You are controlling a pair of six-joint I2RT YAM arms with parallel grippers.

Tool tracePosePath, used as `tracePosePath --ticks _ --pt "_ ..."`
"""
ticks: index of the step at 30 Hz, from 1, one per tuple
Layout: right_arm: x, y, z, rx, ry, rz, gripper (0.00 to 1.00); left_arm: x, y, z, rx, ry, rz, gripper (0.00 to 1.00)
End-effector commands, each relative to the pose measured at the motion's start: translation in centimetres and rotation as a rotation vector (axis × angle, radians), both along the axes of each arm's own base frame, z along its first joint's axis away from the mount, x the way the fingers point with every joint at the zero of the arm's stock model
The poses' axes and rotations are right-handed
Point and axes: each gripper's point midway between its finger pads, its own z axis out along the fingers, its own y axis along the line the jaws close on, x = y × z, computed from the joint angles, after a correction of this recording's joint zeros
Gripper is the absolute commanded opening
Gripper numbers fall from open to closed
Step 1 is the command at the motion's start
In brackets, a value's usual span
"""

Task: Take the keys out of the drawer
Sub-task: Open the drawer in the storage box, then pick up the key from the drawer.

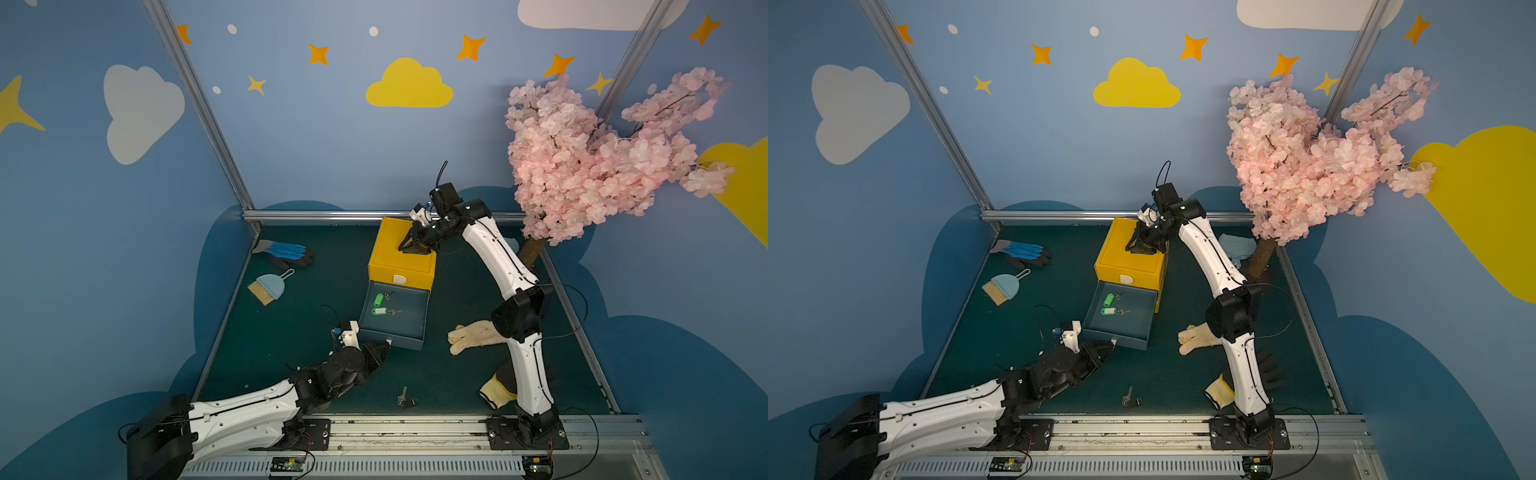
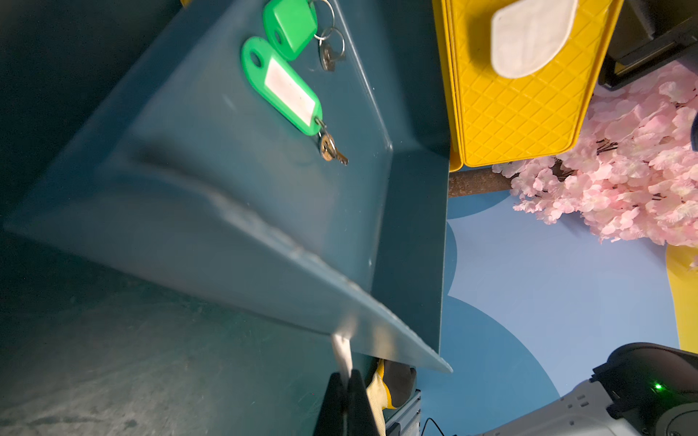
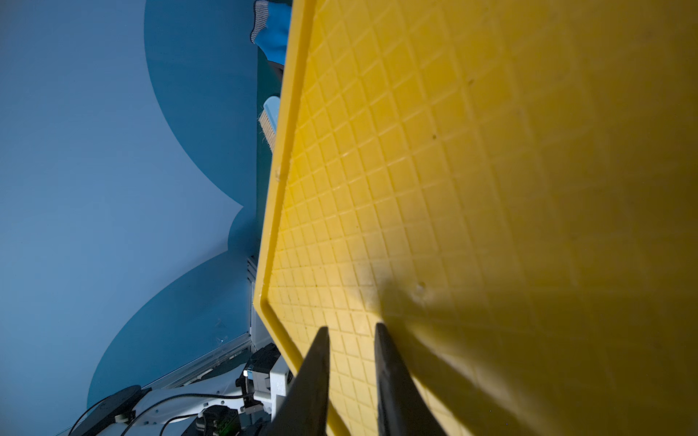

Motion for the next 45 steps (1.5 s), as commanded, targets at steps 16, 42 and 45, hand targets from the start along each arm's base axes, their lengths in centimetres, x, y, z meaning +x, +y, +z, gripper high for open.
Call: tracePosePath --ticks 16,42,45 --pt "0.9 0.2 2.4 0.018 -0.086 -0.065 0.26 0.0 3.3 3.7 0.07 -0.094 0.06 0.44" --pt "-14.8 3.4 -2.5 -0.304 -0.496 0.502 0.33 2.0 11.2 11.1 0.293 -0.111 0.198 0.43" --pt "-14.5 3.5 -4.7 -0.368 -0.443 0.516 0.33 2.1 11.6 11.1 0.291 -0.096 0.201 0.43"
